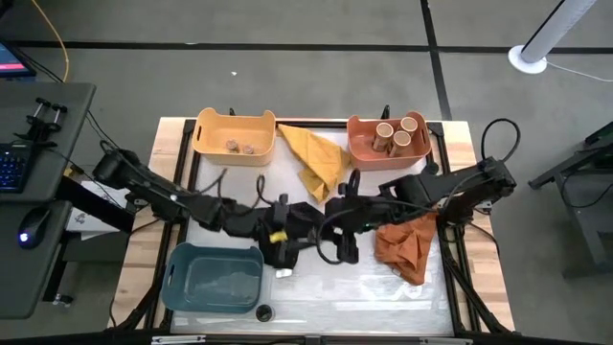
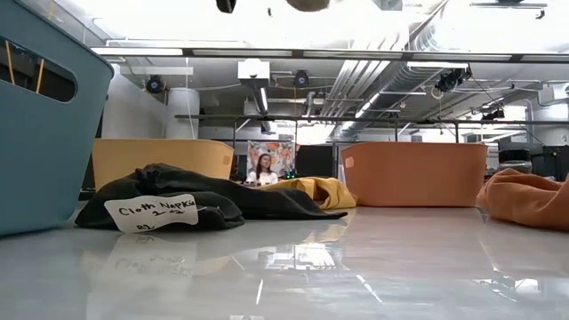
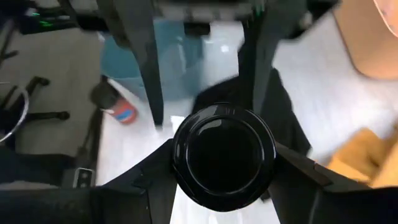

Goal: Sort spices by type
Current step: Put the top black seasoning bottle into the blue bin

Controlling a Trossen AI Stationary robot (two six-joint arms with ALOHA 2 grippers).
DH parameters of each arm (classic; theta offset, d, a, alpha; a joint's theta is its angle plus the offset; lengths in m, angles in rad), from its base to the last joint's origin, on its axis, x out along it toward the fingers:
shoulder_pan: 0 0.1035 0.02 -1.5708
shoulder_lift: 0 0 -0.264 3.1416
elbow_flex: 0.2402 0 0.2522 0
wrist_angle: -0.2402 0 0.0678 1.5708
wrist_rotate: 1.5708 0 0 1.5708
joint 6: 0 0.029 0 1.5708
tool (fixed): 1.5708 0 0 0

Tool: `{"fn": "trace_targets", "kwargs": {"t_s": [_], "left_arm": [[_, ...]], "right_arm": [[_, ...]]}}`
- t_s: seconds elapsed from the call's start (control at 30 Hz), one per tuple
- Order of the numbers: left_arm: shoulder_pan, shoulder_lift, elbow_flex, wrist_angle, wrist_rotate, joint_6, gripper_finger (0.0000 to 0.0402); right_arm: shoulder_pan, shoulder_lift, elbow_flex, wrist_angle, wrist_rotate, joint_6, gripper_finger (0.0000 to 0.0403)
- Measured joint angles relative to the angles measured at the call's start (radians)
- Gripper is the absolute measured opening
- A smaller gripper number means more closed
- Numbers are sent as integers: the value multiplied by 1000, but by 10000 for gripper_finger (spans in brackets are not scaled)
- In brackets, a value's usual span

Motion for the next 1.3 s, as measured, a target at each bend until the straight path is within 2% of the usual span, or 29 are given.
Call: {"fn": "trace_targets", "kwargs": {"t_s": [0.2,0.43,0.57,0.7,0.83,0.93,1.13,1.23,1.3], "left_arm": [[-43,131,108,-5,-79,15,269],[-23,162,177,-27,-52,42,268],[-18,120,193,-178,-52,41,235],[-15,65,194,-301,-56,43,165],[-5,39,192,-314,-52,89,101],[-5,15,192,-367,-52,108,97],[-18,-75,183,-687,-62,52,96],[-58,-156,121,-722,-95,-26,94],[-114,-229,40,-690,-155,-112,94]], "right_arm": [[19,0,0,54,-65,-3,198],[22,0,0,69,-58,0,198],[8,0,0,67,-53,0,198],[-5,1,0,79,-52,19,214],[-7,2,0,95,-38,26,225],[-12,1,0,116,-34,27,225],[-20,0,48,73,11,78,227],[-22,0,68,51,81,79,227],[-23,0,75,48,131,79,228]]}}
